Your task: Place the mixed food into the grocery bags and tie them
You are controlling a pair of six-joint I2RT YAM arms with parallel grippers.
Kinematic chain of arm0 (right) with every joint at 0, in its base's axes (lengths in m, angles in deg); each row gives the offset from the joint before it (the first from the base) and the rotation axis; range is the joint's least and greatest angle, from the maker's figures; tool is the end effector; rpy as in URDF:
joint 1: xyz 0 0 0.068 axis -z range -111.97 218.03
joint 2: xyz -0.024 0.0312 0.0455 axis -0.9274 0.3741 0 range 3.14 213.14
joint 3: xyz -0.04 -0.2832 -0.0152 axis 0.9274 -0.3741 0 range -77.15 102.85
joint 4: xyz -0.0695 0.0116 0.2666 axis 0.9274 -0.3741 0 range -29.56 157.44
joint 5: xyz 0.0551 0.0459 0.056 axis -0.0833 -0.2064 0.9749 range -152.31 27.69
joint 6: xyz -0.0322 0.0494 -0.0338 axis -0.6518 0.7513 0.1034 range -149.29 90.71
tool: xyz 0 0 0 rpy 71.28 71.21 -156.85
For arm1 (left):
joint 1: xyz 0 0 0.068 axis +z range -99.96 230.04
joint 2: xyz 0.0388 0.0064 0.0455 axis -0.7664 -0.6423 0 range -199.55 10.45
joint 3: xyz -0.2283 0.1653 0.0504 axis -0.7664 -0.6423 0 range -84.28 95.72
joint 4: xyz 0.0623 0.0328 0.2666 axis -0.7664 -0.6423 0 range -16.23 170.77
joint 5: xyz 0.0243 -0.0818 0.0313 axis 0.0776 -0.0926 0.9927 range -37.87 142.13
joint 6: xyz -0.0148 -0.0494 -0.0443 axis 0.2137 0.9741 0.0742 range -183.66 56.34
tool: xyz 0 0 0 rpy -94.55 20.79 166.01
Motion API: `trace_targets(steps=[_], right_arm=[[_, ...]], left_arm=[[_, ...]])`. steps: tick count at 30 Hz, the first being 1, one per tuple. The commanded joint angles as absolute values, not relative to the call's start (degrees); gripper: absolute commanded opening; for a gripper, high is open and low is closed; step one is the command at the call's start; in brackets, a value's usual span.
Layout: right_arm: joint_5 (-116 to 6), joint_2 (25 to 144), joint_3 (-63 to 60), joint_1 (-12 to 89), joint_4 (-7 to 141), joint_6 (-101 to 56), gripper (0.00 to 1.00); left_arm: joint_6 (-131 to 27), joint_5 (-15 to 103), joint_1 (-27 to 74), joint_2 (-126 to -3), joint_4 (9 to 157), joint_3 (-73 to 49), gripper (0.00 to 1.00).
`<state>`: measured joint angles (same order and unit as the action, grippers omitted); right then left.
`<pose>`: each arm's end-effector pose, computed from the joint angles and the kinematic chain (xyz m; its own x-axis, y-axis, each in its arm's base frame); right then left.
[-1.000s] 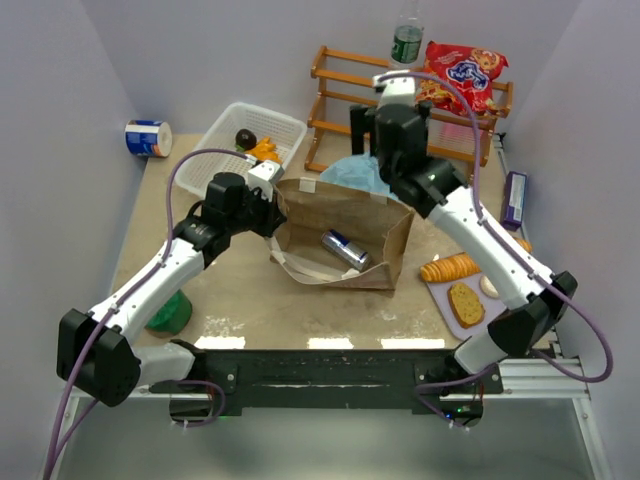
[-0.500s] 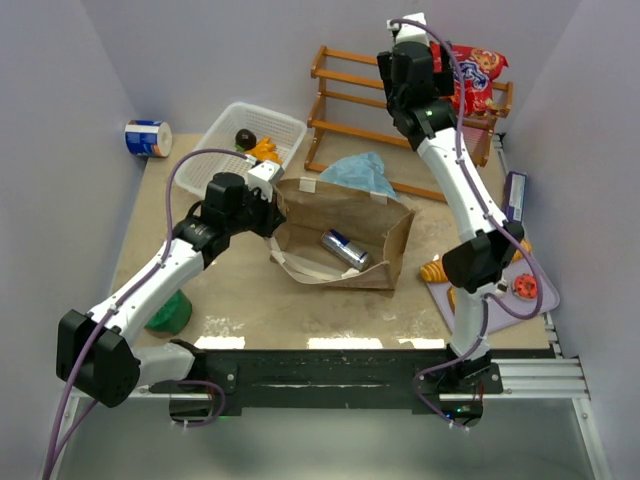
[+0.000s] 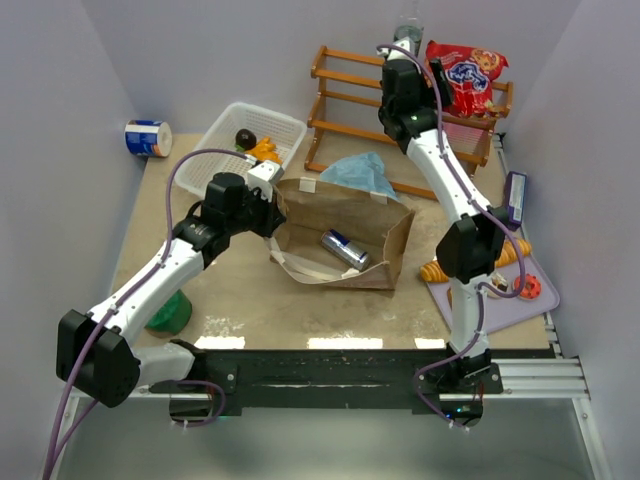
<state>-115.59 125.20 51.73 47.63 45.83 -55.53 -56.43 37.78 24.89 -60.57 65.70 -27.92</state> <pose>0.5045 0.1409 0.4124 -0.4434 -0.4471 -0.7769 0.3589 0.7056 -0.6109 0.2718 -0.1426 0.3056 -0.5217 0.1102 -0.8460 0.5452 0.8058 -0.2313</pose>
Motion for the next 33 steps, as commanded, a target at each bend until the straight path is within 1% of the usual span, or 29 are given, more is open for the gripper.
trace_targets(steps=[1, 4, 6, 8, 9, 10, 12, 13, 15, 16, 18, 19, 22, 23, 33], right_arm=[[-116.5, 122.3, 51.5, 49.4, 46.4, -54.5, 0.94], [-115.9, 122.7, 50.8, 50.2, 45.5, -53.5, 0.89], [-115.1, 122.9, 50.7, 50.7, 44.3, -52.8, 0.82], [-115.2, 122.9, 50.9, 50.9, 43.8, -52.5, 0.67], [-115.6, 122.7, 51.3, 51.2, 43.1, -52.1, 0.58], [-115.8, 122.5, 51.6, 51.2, 42.8, -51.8, 0.44], [-116.4, 121.4, 52.0, 51.3, 42.6, -51.4, 0.36], [-116.7, 121.0, 52.2, 51.2, 42.6, -51.3, 0.28], [-117.0, 120.0, 52.7, 51.2, 42.7, -51.2, 0.21], [-117.5, 119.0, 52.9, 51.2, 42.9, -51.1, 0.13], [-117.9, 118.0, 53.6, 51.2, 42.8, -51.1, 0.06], [-118.5, 116.8, 54.0, 51.2, 42.6, -50.9, 0.00], [-118.8, 113.6, 53.5, 51.2, 41.6, -48.7, 0.00], [-118.2, 110.8, 53.0, 51.3, 41.3, -48.1, 0.00], [-107.5, 89.3, 38.2, 51.2, 40.4, -35.9, 0.00]], left_arm=[[-57.5, 38.2, 25.0, -60.5, 64.9, -28.0, 0.00], [-57.4, 38.1, 25.1, -60.5, 64.9, -28.1, 0.00], [-57.4, 38.0, 25.0, -60.4, 64.9, -28.0, 0.00], [-57.5, 38.0, 25.0, -60.3, 64.9, -27.9, 0.00], [-57.5, 38.1, 24.9, -60.4, 64.9, -28.0, 0.00], [-57.5, 38.1, 25.0, -60.3, 64.9, -27.9, 0.00], [-57.5, 38.0, 25.0, -60.2, 64.9, -27.9, 0.00], [-57.5, 38.0, 25.0, -60.3, 64.9, -27.9, 0.00], [-57.4, 37.8, 25.0, -60.3, 64.9, -28.0, 0.00], [-57.4, 37.8, 25.0, -60.2, 64.9, -28.0, 0.00], [-57.4, 37.8, 25.0, -60.1, 64.9, -27.9, 0.00], [-57.4, 37.8, 25.0, -60.2, 64.9, -27.9, 0.00], [-57.3, 37.8, 25.0, -60.1, 64.9, -28.0, 0.00], [-57.4, 37.8, 25.0, -60.1, 64.9, -28.0, 0.00], [-57.4, 37.7, 25.0, -60.0, 64.9, -28.0, 0.00]])
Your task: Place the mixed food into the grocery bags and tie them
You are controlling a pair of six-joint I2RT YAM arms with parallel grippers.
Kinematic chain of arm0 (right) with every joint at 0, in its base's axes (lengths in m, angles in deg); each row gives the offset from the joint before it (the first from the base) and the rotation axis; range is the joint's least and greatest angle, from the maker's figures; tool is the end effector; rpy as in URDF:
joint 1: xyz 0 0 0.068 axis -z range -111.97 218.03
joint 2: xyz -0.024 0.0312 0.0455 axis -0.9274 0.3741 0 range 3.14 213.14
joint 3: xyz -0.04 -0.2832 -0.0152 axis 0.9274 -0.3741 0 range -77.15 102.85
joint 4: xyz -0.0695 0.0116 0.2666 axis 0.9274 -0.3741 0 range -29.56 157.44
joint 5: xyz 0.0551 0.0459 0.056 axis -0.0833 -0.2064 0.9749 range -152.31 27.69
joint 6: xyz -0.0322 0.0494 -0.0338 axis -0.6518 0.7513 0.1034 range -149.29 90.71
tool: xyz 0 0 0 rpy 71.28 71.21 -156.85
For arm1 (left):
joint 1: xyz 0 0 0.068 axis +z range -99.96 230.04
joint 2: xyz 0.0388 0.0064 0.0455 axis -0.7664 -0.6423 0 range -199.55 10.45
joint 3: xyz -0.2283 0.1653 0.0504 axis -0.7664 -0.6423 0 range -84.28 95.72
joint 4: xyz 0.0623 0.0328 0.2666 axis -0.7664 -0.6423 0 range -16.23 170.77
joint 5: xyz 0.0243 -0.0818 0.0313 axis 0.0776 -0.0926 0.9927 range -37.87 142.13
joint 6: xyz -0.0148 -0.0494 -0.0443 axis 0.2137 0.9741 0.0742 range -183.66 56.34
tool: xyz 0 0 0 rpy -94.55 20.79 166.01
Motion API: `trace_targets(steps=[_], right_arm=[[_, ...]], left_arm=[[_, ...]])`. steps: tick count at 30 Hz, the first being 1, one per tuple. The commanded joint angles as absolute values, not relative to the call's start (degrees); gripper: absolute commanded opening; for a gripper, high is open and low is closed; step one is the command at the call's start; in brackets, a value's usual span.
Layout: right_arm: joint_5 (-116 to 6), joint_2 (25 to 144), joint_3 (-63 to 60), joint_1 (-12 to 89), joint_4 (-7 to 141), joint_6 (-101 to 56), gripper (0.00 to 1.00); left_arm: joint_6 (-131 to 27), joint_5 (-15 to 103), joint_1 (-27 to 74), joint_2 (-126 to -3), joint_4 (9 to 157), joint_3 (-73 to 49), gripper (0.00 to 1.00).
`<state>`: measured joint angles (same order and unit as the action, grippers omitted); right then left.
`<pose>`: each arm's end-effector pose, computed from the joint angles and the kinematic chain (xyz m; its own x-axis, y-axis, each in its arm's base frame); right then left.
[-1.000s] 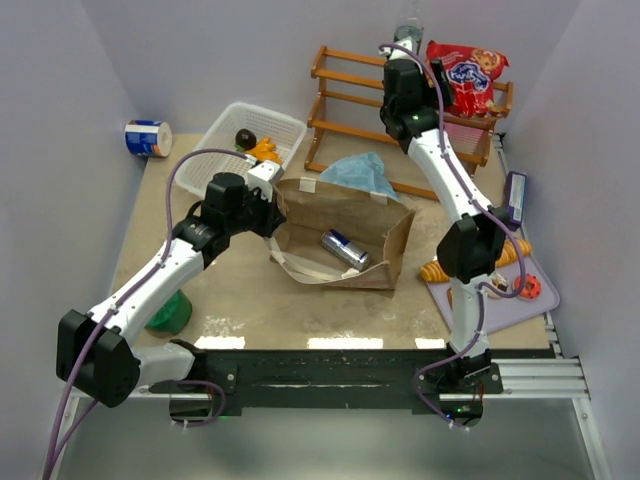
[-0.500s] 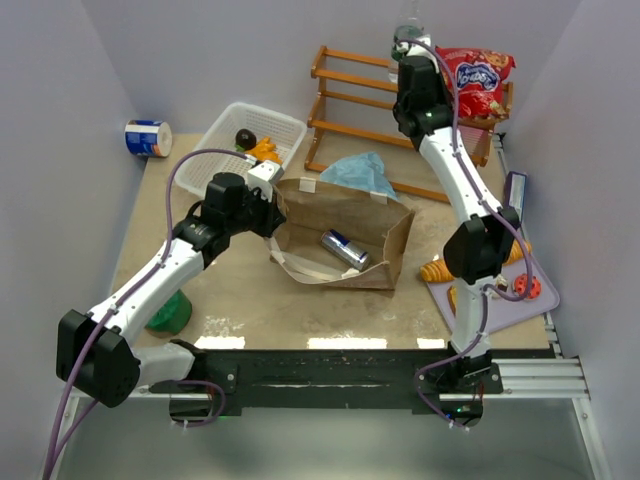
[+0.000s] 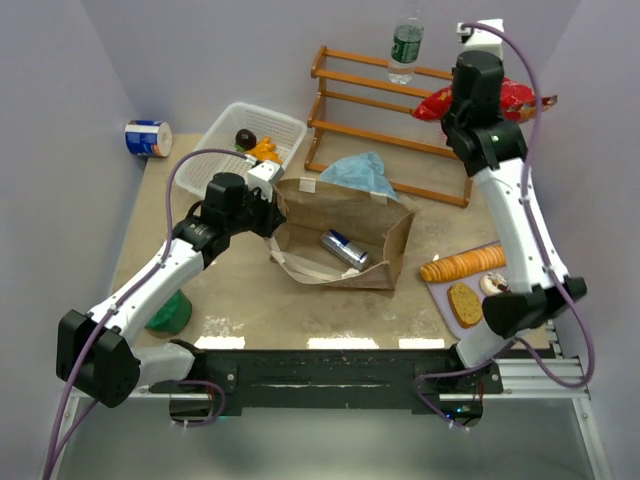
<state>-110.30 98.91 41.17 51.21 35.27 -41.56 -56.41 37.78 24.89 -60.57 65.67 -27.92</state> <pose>0.3700 0.0694 0.5269 -0.2639 -0.2285 -0.9371 0.4620 0.8229 -0.3308 0.2718 -0.1426 0.3055 -0.5223 0.1101 -0.8456 0.5449 0.8059 -0.2317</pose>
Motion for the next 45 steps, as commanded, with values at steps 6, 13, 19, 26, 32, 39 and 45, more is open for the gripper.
trace_targets(steps=[6, 13, 19, 26, 32, 39, 45], right_arm=[[-94.5, 81.4, 33.1, 51.2, 39.0, -27.2, 0.00], [-69.2, 75.7, 25.7, 51.2, 41.1, -16.2, 0.00], [-51.5, 72.1, 16.8, 49.3, 49.1, -9.5, 0.00], [-53.3, 69.9, 16.9, 37.5, 51.6, -10.1, 0.00], [-53.2, 70.6, 18.4, 32.4, 52.6, -10.6, 0.00], [-53.1, 69.9, 16.1, 28.0, 53.3, -8.1, 0.00], [-55.5, 66.7, 12.3, 26.1, 52.4, -6.3, 0.00]], left_arm=[[-57.3, 37.6, 25.0, -60.1, 65.0, -28.0, 0.00], [-57.2, 37.5, 25.0, -60.1, 65.1, -28.1, 0.00], [-57.1, 37.3, 25.1, -60.2, 65.1, -28.1, 0.00], [-57.2, 37.1, 25.0, -60.3, 65.1, -28.0, 0.00], [-57.2, 37.2, 25.0, -60.2, 65.2, -28.1, 0.00], [-57.3, 37.9, 25.0, -60.2, 65.1, -28.0, 0.00], [-57.3, 37.7, 25.0, -60.5, 65.1, -28.1, 0.00]])
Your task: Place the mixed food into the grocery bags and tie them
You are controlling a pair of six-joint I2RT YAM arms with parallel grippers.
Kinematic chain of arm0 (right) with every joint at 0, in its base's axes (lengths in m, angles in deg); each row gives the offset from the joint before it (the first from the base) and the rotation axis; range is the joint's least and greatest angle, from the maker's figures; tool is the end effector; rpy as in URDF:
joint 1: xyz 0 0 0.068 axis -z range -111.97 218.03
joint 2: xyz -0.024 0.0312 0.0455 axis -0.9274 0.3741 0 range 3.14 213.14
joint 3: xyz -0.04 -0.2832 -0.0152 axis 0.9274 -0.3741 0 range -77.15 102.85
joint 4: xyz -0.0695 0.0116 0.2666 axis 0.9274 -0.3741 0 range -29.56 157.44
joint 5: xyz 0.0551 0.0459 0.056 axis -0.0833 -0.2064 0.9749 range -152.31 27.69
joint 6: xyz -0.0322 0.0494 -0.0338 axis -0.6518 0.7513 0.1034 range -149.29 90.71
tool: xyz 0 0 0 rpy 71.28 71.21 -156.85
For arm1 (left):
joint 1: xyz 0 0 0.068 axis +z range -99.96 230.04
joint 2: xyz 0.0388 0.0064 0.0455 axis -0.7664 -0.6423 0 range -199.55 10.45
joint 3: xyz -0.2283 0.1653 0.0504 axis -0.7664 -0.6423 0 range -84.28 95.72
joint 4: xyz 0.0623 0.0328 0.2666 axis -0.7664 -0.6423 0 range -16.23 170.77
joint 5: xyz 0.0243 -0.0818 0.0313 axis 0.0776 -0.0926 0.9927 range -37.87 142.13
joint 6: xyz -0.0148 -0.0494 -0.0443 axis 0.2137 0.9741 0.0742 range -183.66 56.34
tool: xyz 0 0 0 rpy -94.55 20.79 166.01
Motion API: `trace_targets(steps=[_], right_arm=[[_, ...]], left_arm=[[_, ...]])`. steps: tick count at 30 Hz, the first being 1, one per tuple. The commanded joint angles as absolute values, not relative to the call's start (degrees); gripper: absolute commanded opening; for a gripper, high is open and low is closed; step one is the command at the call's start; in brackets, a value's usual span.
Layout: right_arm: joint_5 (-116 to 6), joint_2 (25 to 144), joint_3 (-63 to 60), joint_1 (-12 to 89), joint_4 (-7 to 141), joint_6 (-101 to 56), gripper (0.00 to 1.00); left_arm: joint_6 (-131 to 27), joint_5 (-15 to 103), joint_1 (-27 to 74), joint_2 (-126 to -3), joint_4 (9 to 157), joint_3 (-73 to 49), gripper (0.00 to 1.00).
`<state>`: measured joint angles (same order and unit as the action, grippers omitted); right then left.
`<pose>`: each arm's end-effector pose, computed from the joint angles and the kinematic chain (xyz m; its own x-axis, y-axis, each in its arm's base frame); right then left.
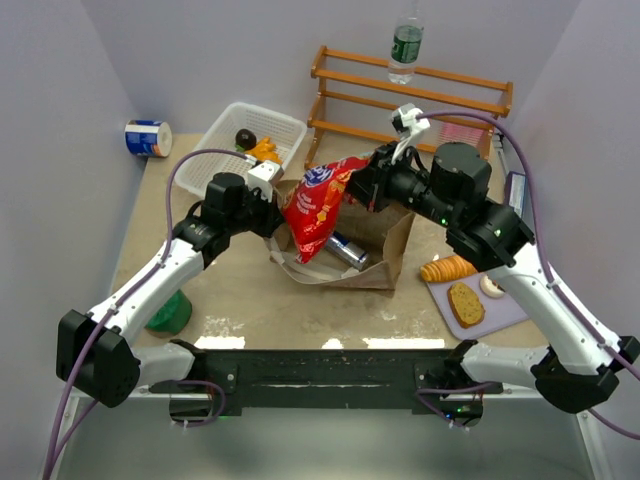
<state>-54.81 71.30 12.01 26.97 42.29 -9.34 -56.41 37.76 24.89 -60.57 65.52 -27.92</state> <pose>0.1958 0.1799 0.5116 -0.3068 0.1813 -0.9343 -0.6859 0.6385 0.3491 0.2716 -0.1425 0.3052 -0.5243 0.1110 -0.8443 0.5446 0.8059 -0.2322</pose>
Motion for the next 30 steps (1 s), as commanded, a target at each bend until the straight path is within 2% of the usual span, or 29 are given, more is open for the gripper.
trace_targets(steps=[1, 9, 14, 20, 25, 30], right_arm=[[-56.0, 66.4, 11.5, 26.0, 52.1, -5.9, 0.00], [-59.7, 62.7, 1.3, 24.6, 50.9, 1.4, 0.00], [-70.4, 63.8, -4.9, 24.5, 48.3, 4.3, 0.00], [-87.1, 69.2, -2.4, 24.5, 39.7, -0.6, 0.00], [-81.0, 73.8, -5.7, 24.0, 41.8, 0.1, 0.00], [-80.6, 82.8, -7.2, 20.7, 45.4, 0.8, 0.00]], left_arm=[[-57.2, 37.5, 25.0, -60.5, 65.0, -28.1, 0.00], [-57.2, 37.5, 25.0, -60.4, 65.1, -28.0, 0.00], [-57.1, 37.2, 25.0, -60.3, 65.0, -28.1, 0.00], [-57.2, 37.6, 25.0, -59.9, 65.0, -28.0, 0.00], [-57.3, 37.3, 25.0, -59.9, 65.1, -28.0, 0.00], [-57.5, 35.9, 25.0, -59.2, 65.7, -28.3, 0.00]])
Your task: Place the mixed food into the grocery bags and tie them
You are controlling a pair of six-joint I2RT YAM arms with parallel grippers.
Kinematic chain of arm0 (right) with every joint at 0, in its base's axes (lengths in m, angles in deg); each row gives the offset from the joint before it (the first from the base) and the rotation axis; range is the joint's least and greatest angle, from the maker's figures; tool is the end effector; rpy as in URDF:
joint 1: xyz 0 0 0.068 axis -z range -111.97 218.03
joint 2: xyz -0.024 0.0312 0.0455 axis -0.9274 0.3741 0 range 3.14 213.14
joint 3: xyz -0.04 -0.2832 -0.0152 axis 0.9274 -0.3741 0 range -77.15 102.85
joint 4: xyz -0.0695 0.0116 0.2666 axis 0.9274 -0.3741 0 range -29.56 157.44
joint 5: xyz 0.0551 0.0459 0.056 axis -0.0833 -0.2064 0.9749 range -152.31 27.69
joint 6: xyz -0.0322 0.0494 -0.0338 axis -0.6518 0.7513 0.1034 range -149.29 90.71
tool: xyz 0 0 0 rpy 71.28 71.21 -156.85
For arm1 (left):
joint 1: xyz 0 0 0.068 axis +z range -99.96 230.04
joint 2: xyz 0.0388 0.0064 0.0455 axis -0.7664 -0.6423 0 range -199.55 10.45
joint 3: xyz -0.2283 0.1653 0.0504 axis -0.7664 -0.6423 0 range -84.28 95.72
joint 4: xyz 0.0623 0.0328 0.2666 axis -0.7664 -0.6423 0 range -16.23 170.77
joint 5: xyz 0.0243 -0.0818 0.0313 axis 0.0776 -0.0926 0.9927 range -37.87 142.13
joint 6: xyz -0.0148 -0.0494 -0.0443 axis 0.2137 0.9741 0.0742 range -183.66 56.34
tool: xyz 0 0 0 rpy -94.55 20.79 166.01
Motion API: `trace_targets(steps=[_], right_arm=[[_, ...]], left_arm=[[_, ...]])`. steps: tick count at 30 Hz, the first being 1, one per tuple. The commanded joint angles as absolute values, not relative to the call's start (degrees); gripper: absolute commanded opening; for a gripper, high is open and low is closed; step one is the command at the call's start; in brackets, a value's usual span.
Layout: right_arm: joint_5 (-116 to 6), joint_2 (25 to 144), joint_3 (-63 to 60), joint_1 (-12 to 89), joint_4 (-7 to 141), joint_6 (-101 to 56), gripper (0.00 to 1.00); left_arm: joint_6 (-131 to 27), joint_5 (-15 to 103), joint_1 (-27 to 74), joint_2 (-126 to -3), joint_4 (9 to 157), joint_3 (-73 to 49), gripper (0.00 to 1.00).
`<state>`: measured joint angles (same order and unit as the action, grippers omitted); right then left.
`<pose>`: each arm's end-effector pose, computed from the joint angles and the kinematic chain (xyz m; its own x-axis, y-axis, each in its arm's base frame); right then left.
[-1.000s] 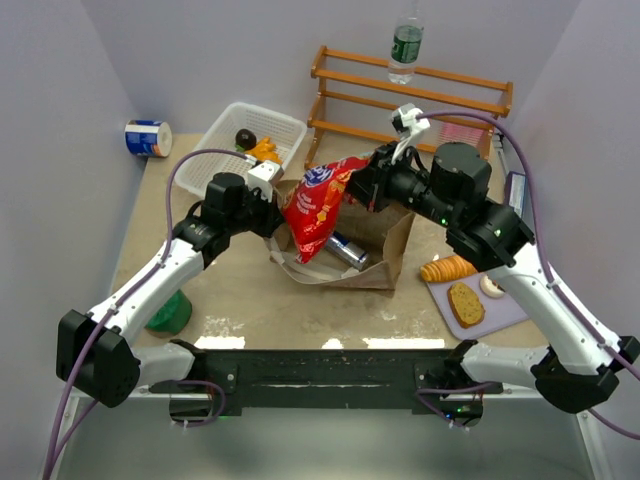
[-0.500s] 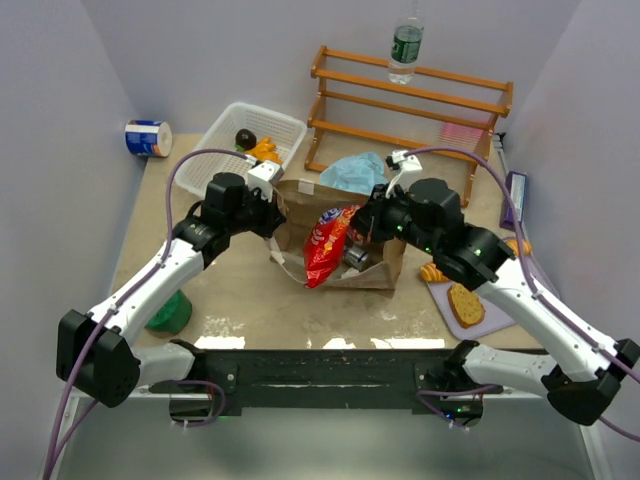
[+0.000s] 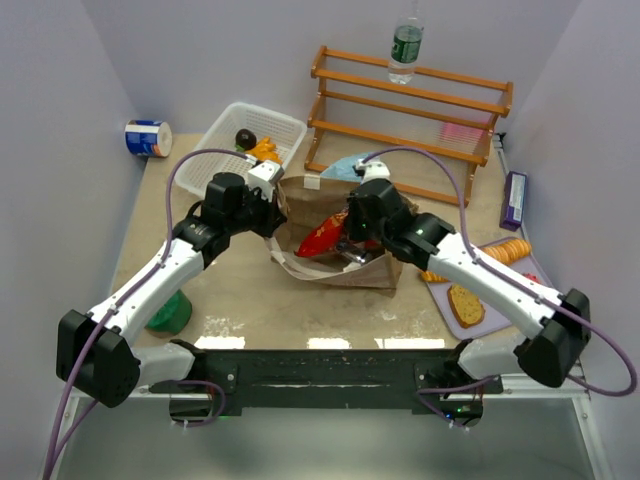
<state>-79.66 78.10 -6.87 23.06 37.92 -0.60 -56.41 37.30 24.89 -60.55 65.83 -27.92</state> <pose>0.2355 0.2121 0.3497 -0.5888 0.0595 -0.8061 -0.2479 0.9360 0.2501 0.2716 -0.1430 0.3060 -0.5206 0.1095 -0.8468 0.5510 0.8007 -0.2352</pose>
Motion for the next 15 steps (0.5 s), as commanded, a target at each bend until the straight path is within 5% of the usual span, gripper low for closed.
trace_targets(steps=[1, 6, 12, 15], right_arm=[[-80.3, 84.8, -7.0, 20.0, 46.1, 0.7, 0.00], [-83.3, 96.4, -7.5, 19.9, 46.2, 1.2, 0.00], [-83.9, 97.0, -9.3, 19.9, 46.7, 1.0, 0.00], [-81.6, 93.0, -8.9, 19.9, 47.4, -1.5, 0.19]], left_arm=[[-57.5, 35.4, 25.0, -59.0, 65.9, -28.4, 0.00], [-57.5, 35.9, 25.0, -58.3, 66.1, -28.5, 0.00], [-57.5, 37.1, 25.1, -58.4, 65.9, -28.5, 0.00], [-57.3, 36.8, 25.0, -58.6, 65.9, -28.5, 0.00]])
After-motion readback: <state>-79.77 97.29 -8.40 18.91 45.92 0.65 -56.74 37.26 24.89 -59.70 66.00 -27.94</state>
